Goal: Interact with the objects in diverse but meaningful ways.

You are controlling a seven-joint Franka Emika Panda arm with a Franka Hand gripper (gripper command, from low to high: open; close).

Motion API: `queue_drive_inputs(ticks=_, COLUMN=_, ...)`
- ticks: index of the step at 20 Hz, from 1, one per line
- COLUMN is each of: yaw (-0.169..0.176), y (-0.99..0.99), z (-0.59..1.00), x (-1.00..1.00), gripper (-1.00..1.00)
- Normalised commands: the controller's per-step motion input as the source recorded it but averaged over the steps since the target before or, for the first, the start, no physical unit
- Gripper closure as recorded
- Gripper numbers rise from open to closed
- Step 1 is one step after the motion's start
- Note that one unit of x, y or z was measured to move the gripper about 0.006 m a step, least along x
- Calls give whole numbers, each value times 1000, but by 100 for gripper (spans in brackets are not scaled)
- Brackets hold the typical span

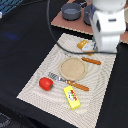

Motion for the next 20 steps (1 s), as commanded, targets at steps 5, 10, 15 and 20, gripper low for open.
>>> queue_drive_inputs(ticks=5, yaw=49, y=204, z=0, x=-990, gripper=100)
queue_drive_inputs(ticks=10, yaw=6, y=18, z=-5, x=-964, gripper=100)
queue_drive_inputs(ticks=15, yaw=0, y=140, z=-125, x=-1000, gripper=100)
queue_drive_inputs(ticks=20, yaw=0, y=254, z=-266, x=-991, gripper=100)
